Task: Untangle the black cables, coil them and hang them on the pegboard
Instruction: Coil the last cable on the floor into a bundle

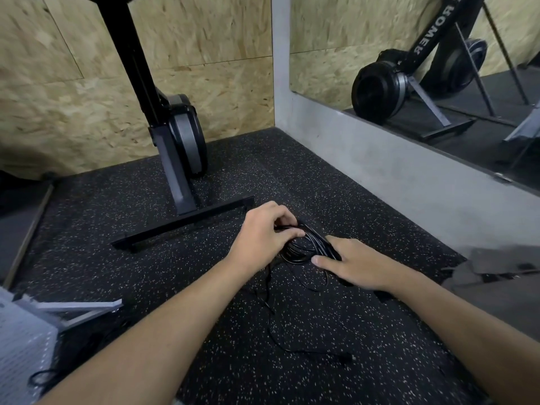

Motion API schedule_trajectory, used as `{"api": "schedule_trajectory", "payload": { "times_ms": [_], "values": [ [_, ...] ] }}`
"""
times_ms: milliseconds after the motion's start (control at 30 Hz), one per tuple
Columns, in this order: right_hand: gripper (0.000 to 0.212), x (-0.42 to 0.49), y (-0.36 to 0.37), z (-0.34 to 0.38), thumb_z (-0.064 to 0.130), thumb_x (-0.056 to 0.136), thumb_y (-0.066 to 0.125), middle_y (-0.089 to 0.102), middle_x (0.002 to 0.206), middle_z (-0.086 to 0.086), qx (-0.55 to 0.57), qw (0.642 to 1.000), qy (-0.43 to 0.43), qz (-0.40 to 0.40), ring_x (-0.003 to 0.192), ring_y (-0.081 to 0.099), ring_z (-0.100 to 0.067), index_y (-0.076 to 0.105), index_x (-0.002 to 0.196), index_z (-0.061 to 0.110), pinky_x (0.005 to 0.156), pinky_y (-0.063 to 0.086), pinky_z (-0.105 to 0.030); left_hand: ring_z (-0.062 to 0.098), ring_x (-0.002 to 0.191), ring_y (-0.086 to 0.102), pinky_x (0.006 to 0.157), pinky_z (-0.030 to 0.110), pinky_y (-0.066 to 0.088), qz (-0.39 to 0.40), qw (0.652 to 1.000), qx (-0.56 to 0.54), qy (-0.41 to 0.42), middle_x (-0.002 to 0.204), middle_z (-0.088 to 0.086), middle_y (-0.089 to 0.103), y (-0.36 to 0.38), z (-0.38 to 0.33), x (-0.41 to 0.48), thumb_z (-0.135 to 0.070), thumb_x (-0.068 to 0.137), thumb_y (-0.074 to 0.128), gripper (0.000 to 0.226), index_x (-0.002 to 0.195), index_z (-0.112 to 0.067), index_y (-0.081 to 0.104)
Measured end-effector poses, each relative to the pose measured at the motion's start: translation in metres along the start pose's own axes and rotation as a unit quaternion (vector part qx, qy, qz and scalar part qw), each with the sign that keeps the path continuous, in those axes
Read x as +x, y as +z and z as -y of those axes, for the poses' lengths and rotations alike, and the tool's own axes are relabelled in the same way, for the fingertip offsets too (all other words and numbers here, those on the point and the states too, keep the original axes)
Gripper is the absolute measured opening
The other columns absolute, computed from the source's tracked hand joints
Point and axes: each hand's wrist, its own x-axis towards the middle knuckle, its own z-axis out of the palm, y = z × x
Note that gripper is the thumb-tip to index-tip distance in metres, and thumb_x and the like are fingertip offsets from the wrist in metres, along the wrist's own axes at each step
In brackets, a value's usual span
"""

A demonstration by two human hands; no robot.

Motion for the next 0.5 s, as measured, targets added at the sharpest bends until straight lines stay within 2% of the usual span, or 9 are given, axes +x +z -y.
{"api": "schedule_trajectory", "payload": {
  "times_ms": [133,200,267,300,367,400,467,500],
  "values": [
    [0.020,-0.002,-0.003,0.001,0.043,0.104,0.056,0.073,0.093,0.008,0.047,0.998,-0.019,-0.021,0.073,0.064,0.004,0.065,0.114,0.028,0.067,0.045,-0.016,0.003,0.093,0.063,0.080,0.015,0.047,0.007,0.999,-0.022,-0.042,0.094,-0.012,0.068,-0.004,0.004,-0.001,-0.042,0.088,0.081,0.021,0.100,-0.028,0.070],
    [0.019,-0.004,-0.006,0.000,0.045,0.103,0.057,0.073,0.093,0.010,0.071,0.997,-0.027,-0.033,0.077,0.067,-0.001,0.066,0.112,0.030,0.074,0.051,-0.025,-0.001,0.094,0.064,0.081,0.019,0.046,0.030,0.993,-0.063,-0.098,0.096,-0.014,0.071,-0.007,0.004,-0.003,-0.044,0.100,0.064,0.015,0.104,-0.031,0.072],
    [0.021,-0.006,-0.011,-0.003,0.051,0.101,0.056,0.073,0.094,0.011,0.072,0.995,-0.041,-0.050,0.083,0.068,-0.007,0.066,0.109,0.034,0.080,0.055,-0.035,-0.003,0.099,0.064,0.090,0.026,0.048,0.042,0.979,-0.111,-0.163,0.104,-0.016,0.074,-0.009,0.004,-0.004,-0.038,0.109,0.044,0.029,0.110,-0.034,0.073],
    [0.020,-0.007,-0.013,-0.002,0.050,0.102,0.056,0.073,0.095,0.013,0.080,0.994,-0.051,-0.053,0.085,0.068,-0.008,0.066,0.110,0.034,0.081,0.056,-0.035,0.000,0.102,0.064,0.095,0.030,0.049,0.048,0.972,-0.126,-0.193,0.107,-0.014,0.074,-0.009,0.007,-0.005,-0.032,0.111,0.039,0.035,0.113,-0.033,0.073],
    [0.013,-0.010,-0.018,0.002,0.038,0.105,0.057,0.070,0.089,0.026,0.111,0.989,-0.078,-0.053,0.082,0.065,0.002,0.067,0.112,0.033,0.073,0.049,-0.021,0.017,0.097,0.066,0.097,0.041,0.048,0.082,0.961,-0.126,-0.231,0.108,-0.007,0.072,-0.008,0.013,-0.006,-0.019,0.111,0.040,0.036,0.115,-0.027,0.074],
    [0.013,-0.011,-0.019,0.005,0.033,0.106,0.056,0.068,0.086,0.031,0.124,0.987,-0.089,-0.055,0.081,0.064,0.006,0.067,0.114,0.032,0.072,0.045,-0.015,0.021,0.090,0.068,0.094,0.042,0.051,0.111,0.958,-0.120,-0.234,0.105,-0.004,0.073,-0.006,0.017,-0.007,-0.015,0.110,0.044,0.033,0.115,-0.023,0.075],
    [0.016,-0.011,-0.020,0.008,0.029,0.106,0.056,0.066,0.083,0.036,0.152,0.982,-0.093,-0.065,0.080,0.062,0.011,0.066,0.118,0.029,0.073,0.043,-0.009,0.011,0.073,0.070,0.083,0.036,0.058,0.154,0.952,-0.124,-0.232,0.096,-0.003,0.078,-0.003,0.021,-0.012,-0.017,0.109,0.052,0.024,0.113,-0.018,0.075],
    [0.017,-0.011,-0.020,0.009,0.029,0.106,0.056,0.066,0.082,0.037,0.168,0.979,-0.091,-0.072,0.079,0.062,0.012,0.066,0.119,0.029,0.072,0.044,-0.008,0.007,0.077,0.070,0.084,0.033,0.059,0.157,0.950,-0.139,-0.229,0.098,-0.003,0.079,0.000,0.021,-0.013,-0.018,0.108,0.054,0.022,0.115,-0.016,0.075]
  ]
}}
